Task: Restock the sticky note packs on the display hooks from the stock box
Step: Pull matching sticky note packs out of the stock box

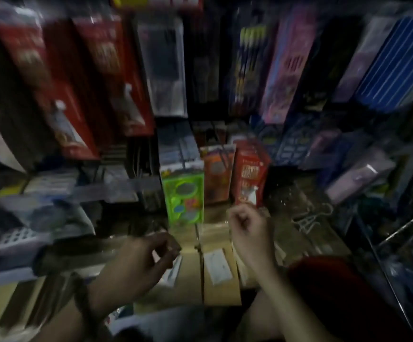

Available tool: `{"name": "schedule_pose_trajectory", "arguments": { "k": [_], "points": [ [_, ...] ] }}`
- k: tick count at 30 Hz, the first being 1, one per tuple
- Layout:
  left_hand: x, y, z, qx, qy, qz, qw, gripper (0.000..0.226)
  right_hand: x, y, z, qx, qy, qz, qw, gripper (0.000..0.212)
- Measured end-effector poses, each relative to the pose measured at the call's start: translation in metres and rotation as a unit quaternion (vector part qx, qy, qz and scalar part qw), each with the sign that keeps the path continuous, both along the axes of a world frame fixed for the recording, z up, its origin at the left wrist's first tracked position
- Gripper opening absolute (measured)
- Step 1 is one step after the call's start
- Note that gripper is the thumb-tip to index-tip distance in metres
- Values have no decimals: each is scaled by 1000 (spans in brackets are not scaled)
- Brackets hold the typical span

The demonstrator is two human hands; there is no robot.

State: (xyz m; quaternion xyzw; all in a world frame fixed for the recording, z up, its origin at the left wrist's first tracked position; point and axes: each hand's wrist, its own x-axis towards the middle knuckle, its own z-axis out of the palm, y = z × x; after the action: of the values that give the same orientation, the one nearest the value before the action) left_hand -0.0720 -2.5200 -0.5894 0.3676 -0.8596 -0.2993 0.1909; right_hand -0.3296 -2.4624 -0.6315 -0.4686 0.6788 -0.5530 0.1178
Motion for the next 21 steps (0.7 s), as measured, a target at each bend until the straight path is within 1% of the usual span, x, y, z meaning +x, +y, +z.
{"name": "schedule_pose_trajectory", "arguments": {
  "k": [1, 3, 5, 8, 9, 11, 12, 13, 14, 15, 17, 18, 21],
  "points": [
    [6, -3, -31, 23, -42, -5, 999, 15, 4, -1, -39, 82, -31, -1, 996, 22],
    [17, -8, -85, 83, -101, -12, 991, 14, 12, -3, -109, 231, -72, 15, 970, 17],
    [23, -15, -129, 135, -146, -12, 980, 11, 18, -8, -166, 335, -72, 27, 939, 10],
    [23, -27, -184, 159, -174, -11, 972, 15, 17, -21, -230, 452, -42, 44, 890, 10],
    [21, -32, -200, 166, -177, -8, 970, 16, 16, -28, -249, 474, -21, 46, 879, 11],
    [18, -39, -227, 175, -179, 0, 968, 14, 10, -39, -287, 512, 7, 45, 858, 36],
    [17, -43, -239, 177, -183, 3, 967, 11, 6, -46, -303, 526, 15, 40, 849, 43],
    [18, -47, -249, 183, -187, 5, 965, 10, 0, -55, -322, 535, 26, 32, 844, 45],
    [20, -51, -258, 194, -187, 10, 963, 14, -5, -63, -338, 542, 38, 20, 839, 46],
    [22, -54, -267, 202, -184, 17, 962, 16, -10, -72, -352, 540, 53, 2, 840, 53],
    [26, -57, -278, 211, -195, 22, 958, 19, -15, -83, -378, 539, 93, -40, 836, 74],
    [27, -57, -281, 209, -200, 20, 957, 20, -14, -86, -386, 534, 116, -58, 835, 80],
    [23, -58, -281, 198, -196, 20, 960, 20, 0, -86, -395, 522, 179, -97, 828, 77]
  ]
}}
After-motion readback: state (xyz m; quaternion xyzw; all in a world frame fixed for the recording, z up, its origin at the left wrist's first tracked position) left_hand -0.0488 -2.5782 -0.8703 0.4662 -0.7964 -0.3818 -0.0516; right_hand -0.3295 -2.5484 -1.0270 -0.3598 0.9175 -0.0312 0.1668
